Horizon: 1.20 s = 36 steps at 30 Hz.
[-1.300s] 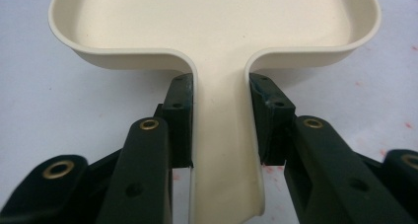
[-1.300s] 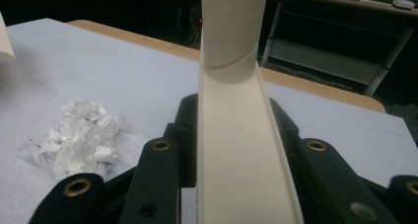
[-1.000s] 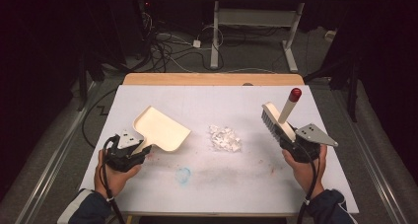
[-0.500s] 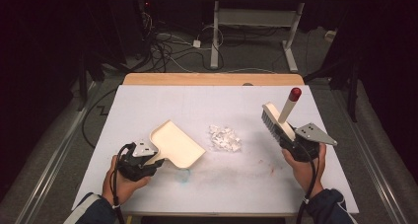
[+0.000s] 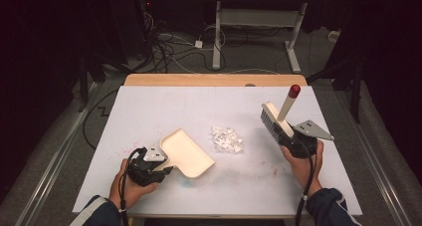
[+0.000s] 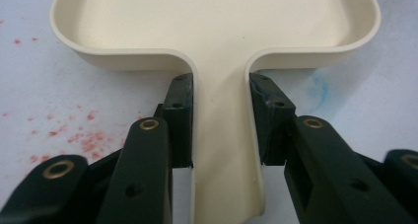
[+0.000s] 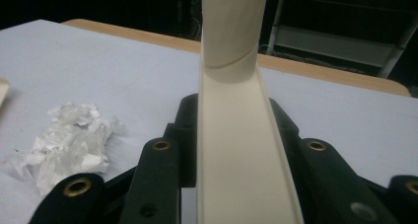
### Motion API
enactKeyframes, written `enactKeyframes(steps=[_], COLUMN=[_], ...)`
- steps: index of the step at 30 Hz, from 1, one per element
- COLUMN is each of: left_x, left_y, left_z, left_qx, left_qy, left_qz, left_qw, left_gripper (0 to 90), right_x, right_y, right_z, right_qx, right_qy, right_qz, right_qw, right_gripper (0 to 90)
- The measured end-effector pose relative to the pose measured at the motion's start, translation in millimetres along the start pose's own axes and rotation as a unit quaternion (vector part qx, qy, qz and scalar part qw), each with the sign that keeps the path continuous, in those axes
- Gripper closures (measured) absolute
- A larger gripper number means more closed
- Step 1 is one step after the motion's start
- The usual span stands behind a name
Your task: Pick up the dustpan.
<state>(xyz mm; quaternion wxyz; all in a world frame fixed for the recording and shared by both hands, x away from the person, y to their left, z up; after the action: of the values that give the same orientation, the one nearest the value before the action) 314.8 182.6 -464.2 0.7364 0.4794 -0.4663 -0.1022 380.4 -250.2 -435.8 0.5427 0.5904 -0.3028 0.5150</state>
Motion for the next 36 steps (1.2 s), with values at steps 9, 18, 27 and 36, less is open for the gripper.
enactKeyframes(steps=[9,18,27,36], left_x=[0.6,2.1,4.1,5.0], left_y=[-6.5,-9.5,-11.6,-11.4], left_z=[0.7,-1.0,-2.7,-3.4], left_qx=[-0.007,-0.014,-0.021,-0.023], left_qy=[-0.001,0.000,0.001,0.001], left_qz=[-0.009,-0.009,-0.009,-0.009], left_qw=[0.9999,0.9999,0.9997,0.9997], left_gripper=[63.6,63.6,63.6,63.5], right_x=[3.5,5.3,6.7,6.0], right_y=[-15.1,-27.6,-46.3,-67.8], right_z=[-4.3,-6.7,-14.3,-23.2], right_qx=[0.018,0.024,0.023,0.019], right_qy=[-0.030,-0.043,-0.041,-0.041], right_qz=[-0.005,-0.013,-0.021,-0.035], right_qw=[0.9994,0.9987,0.9987,0.9984], right_gripper=[67.7,67.7,67.7,67.7])
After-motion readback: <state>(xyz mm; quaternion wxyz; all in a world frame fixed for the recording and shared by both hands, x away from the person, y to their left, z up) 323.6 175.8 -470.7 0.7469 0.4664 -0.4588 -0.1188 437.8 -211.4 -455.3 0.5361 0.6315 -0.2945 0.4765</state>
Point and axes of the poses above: each handheld gripper's, and its own axes: y roughly backward along the jaws, x roughly out of its top, z roughly to its right, the point moved 1 cm from there along -y, roughly forward along the jaws, and after that the axes turned 8 degrees about -x, right-handed, at the moved point
